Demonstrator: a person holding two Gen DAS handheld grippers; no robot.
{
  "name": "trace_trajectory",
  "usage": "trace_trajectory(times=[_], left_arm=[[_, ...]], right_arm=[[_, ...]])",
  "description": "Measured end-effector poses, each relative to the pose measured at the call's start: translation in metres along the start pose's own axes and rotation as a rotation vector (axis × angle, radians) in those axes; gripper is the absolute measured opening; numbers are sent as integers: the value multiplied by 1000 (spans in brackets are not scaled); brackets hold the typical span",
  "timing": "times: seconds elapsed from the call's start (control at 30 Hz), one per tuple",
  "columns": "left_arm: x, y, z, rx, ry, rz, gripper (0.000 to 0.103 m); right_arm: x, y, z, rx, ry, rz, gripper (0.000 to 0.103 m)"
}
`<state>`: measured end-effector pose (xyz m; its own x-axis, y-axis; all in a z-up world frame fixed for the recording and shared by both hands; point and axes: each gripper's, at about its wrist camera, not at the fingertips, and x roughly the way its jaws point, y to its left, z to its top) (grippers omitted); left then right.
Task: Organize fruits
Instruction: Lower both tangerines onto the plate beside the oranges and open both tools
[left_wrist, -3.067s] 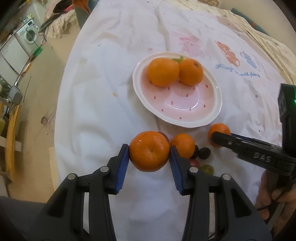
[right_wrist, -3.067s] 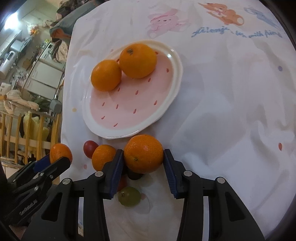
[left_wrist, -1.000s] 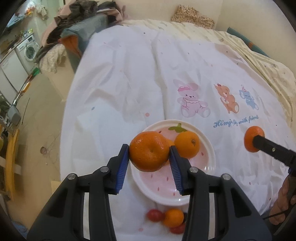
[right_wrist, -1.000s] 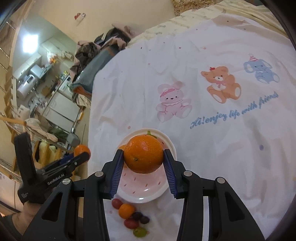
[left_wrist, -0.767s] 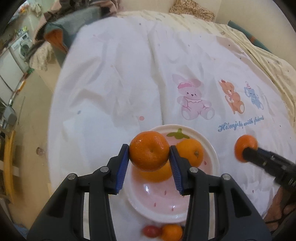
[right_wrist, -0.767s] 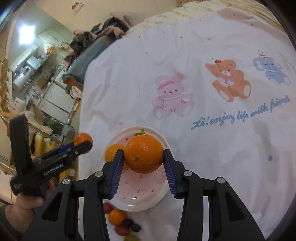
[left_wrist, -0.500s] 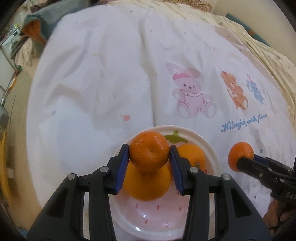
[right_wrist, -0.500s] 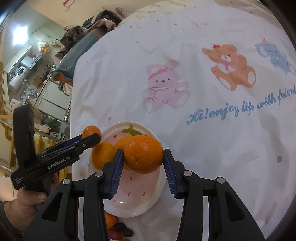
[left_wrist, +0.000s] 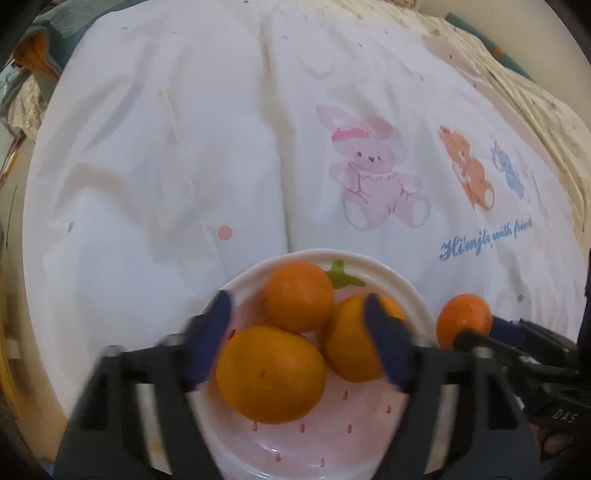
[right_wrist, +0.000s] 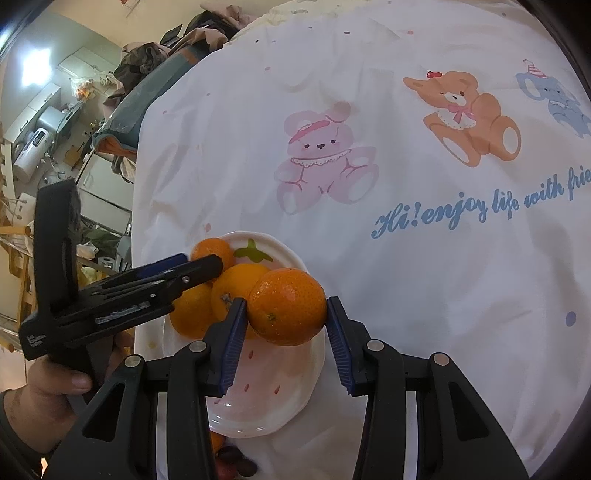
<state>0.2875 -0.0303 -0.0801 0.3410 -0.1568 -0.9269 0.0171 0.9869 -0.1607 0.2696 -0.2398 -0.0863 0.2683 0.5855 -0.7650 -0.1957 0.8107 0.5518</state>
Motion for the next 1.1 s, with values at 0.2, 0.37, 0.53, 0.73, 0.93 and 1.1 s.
trace_trajectory(times=[0.2,0.37,0.53,0.73,0.93,1.1], left_arm=[[-27,14,0,-55,-48,35,80],[-59,28,-4,-94,-91,71,80],[-76,32,-15,-98,-108,69,80],[-74,29,-25,-87,-96,97,80],[-73,28,-37,-94,-80,101,80],[-70,23,-45,-88,-62,101,80]], right_arm=[[9,2,-2,-14,21,1,45],[20,9,-7,-51,51,-19,45],[23,14,-12,-92,48,-53,47],[24,9,-10,-67,46,-51,48],[24,16,-13,-118,63,-57,54],[26,22,-16,-163,67,-95,57]])
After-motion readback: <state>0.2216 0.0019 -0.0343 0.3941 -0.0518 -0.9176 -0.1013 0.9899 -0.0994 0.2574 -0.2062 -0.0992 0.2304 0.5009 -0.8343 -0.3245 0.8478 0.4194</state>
